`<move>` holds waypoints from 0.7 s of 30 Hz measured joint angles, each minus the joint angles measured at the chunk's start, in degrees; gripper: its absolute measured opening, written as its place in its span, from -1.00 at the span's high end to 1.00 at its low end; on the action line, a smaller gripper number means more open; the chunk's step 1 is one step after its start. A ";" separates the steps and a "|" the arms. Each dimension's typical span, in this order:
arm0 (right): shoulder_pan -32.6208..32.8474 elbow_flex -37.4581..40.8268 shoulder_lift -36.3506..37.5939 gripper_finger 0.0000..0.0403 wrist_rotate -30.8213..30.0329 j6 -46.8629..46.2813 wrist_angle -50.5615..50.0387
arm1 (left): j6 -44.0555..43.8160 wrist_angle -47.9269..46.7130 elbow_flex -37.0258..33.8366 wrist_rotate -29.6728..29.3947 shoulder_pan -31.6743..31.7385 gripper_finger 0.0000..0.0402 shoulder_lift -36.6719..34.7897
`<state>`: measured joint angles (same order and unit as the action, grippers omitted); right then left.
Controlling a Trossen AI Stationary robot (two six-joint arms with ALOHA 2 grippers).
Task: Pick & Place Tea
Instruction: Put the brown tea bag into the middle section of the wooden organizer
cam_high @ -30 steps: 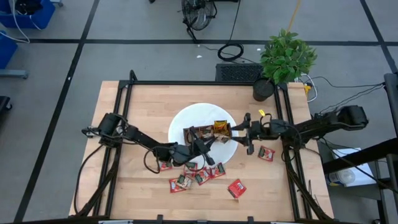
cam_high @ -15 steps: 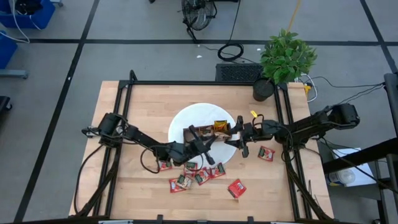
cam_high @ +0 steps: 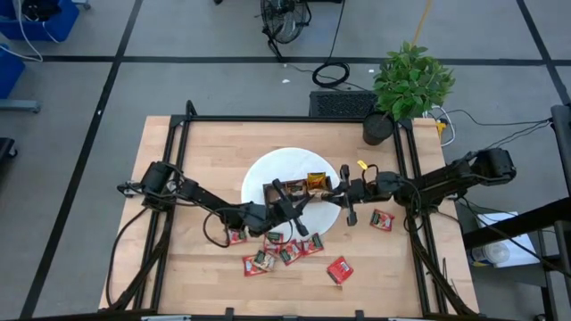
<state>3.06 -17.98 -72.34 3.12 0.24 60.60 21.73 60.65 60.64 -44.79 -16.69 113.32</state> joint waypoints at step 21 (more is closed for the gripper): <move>12.01 -48.16 -0.54 1.00 -19.67 -8.44 -103.47 | -8.23 -6.17 0.15 -10.20 -5.65 0.80 -2.06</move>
<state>15.07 -66.13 -72.88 -16.55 -8.20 -42.88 13.50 54.48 60.79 -54.99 -22.34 111.26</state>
